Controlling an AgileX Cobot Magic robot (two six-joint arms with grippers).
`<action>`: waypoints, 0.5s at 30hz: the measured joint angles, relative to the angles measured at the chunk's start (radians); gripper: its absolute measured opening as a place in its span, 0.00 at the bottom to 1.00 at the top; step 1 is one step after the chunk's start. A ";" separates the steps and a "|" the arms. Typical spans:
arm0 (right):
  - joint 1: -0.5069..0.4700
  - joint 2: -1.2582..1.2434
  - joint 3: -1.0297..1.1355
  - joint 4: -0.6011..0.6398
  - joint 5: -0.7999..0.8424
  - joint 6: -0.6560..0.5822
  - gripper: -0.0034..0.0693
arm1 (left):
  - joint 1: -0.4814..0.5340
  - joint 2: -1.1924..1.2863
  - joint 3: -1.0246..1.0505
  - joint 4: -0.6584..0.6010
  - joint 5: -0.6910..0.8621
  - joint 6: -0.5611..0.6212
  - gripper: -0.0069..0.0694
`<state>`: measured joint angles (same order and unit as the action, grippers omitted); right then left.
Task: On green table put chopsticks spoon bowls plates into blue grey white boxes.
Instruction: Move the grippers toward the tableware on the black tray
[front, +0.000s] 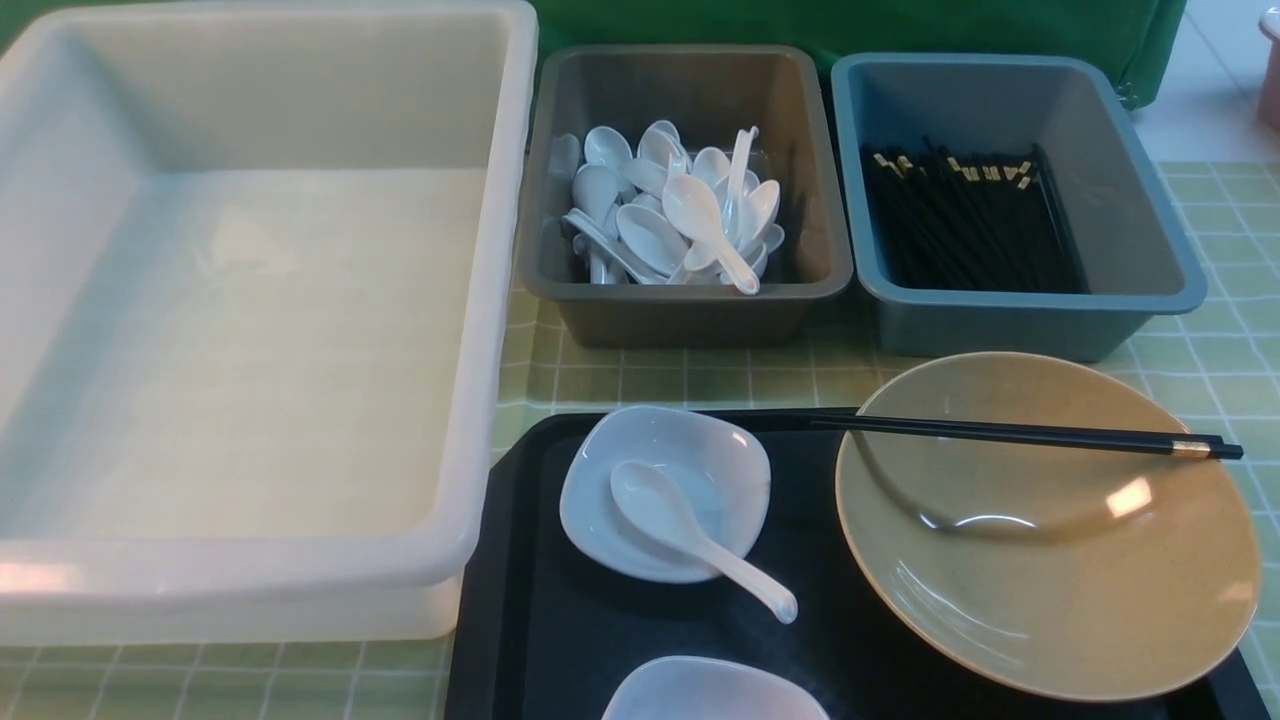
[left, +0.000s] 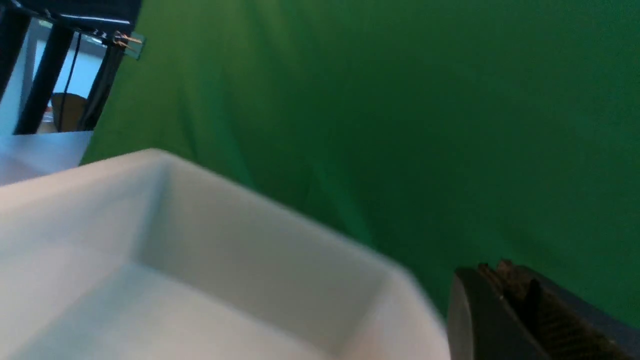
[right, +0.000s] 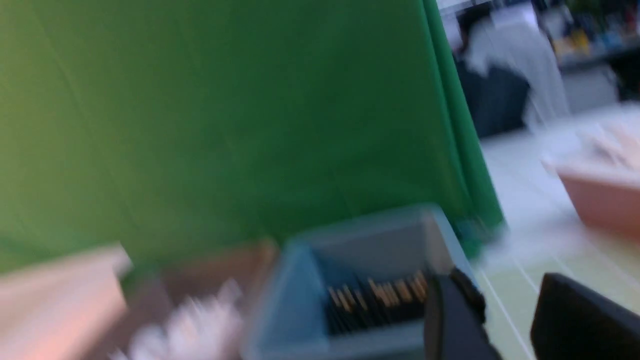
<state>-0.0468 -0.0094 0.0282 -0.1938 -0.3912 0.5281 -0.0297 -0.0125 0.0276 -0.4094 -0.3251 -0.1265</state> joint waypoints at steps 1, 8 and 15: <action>0.001 0.000 -0.005 0.000 -0.031 0.004 0.38 | 0.000 0.000 0.000 -0.015 -0.058 -0.049 0.09; 0.006 0.054 -0.313 0.000 0.125 0.020 0.38 | 0.000 0.006 -0.181 0.166 -0.004 -0.165 0.09; 0.006 0.418 -0.814 0.000 0.557 -0.066 0.38 | 0.000 0.269 -0.573 0.340 0.444 -0.210 0.09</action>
<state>-0.0408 0.4085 -0.7860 -0.1938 0.1656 0.4619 -0.0297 0.2564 -0.5455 -0.0689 0.1190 -0.3366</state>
